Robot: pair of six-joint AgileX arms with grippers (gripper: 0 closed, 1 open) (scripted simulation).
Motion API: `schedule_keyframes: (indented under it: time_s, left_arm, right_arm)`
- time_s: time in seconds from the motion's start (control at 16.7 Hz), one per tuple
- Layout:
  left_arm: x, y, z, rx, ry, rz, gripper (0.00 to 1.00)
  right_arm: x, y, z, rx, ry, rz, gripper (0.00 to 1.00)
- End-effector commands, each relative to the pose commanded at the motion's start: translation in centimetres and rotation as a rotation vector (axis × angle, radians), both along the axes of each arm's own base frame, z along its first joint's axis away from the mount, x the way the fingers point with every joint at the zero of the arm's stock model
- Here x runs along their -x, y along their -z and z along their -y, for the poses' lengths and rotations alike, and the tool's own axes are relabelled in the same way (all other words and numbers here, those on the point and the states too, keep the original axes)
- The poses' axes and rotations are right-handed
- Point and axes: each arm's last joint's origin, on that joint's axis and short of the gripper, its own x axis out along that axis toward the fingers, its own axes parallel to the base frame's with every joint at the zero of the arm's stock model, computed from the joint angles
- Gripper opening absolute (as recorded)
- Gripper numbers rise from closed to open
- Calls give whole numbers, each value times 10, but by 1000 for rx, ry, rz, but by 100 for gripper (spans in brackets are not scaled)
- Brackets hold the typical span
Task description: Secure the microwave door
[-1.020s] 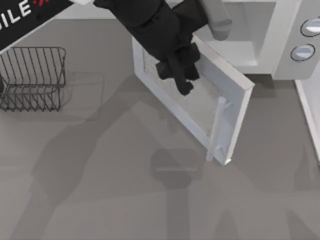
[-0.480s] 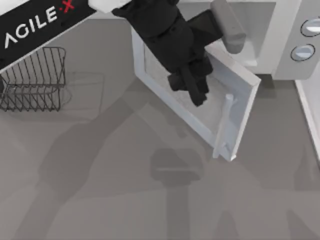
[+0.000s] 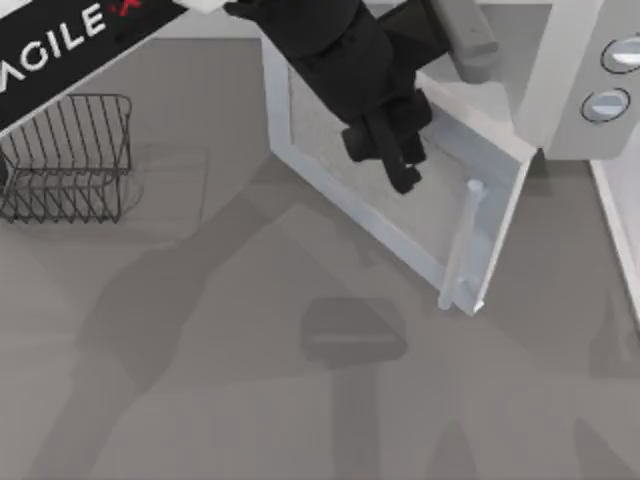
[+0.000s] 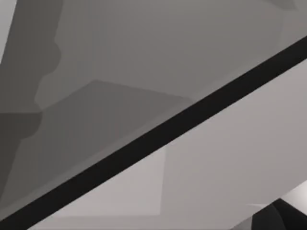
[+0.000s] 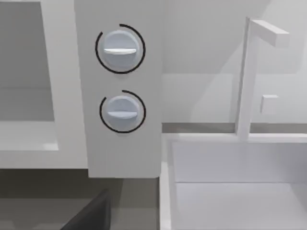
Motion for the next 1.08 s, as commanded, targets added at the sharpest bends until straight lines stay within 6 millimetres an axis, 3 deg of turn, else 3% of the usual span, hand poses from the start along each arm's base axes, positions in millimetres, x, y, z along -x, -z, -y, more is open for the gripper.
schedule_keyframes:
  time_s: [0.3,0.6,1.08]
  left_arm:
    - [6,16,21,-36,36,-68,0]
    - [0,-1,19,2,-3,4,0]
    - [6,11,28,-31,11,-37,0]
  right_arm:
    - [0,0,0,0,0,0,100]
    - [0,0,0,0,0,0,100]
    - [0,0,0,0,0,0,100]
